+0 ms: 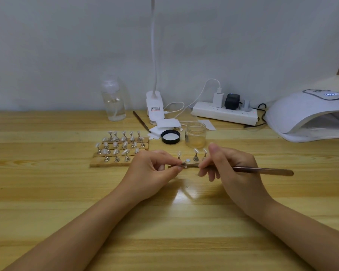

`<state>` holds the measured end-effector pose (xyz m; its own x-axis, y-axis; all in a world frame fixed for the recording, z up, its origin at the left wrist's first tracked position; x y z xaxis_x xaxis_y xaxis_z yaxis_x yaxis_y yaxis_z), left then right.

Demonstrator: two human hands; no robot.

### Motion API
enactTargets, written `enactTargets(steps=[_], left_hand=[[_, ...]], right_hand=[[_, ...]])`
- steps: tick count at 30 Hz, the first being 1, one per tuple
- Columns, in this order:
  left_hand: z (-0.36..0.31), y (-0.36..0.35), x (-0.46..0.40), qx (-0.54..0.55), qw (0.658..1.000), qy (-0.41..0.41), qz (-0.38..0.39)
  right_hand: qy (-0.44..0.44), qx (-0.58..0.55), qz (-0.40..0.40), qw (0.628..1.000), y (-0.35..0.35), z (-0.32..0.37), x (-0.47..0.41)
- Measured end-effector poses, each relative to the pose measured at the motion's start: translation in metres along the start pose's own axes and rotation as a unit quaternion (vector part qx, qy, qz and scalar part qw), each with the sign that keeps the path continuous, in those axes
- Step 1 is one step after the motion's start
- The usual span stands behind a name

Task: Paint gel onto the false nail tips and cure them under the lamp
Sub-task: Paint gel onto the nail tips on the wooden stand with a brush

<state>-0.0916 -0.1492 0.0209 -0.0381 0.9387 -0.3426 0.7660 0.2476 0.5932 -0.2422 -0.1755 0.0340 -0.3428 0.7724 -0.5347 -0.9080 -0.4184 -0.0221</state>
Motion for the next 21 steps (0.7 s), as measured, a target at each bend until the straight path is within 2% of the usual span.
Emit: enactTargets(steps=[3,21], left_hand=[[0.0003,-0.0004,-0.0005,0.000,1.000,-0.001,-0.001],[0.0080,-0.0009,-0.0009,0.013,0.999,0.036,-0.012]], right_hand=[[-0.003,-0.038,-0.027,0.999,0.0046,-0.0003,0.0000],[-0.033,-0.044,-0.044,0.998,0.0047,-0.0014,-0.0013]])
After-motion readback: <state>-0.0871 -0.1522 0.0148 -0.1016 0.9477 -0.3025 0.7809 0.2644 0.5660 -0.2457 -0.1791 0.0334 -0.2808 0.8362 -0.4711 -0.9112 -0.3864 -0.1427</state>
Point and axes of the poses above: each hand's wrist, its own x-axis away from the middle knuckle, its own y-axis out of the back of the hand, z = x × y, the point moved 8 cm from there along -x, towards the middle knuckle, and after that the axes turned 12 degrees about -x, right-handed, at the moved point
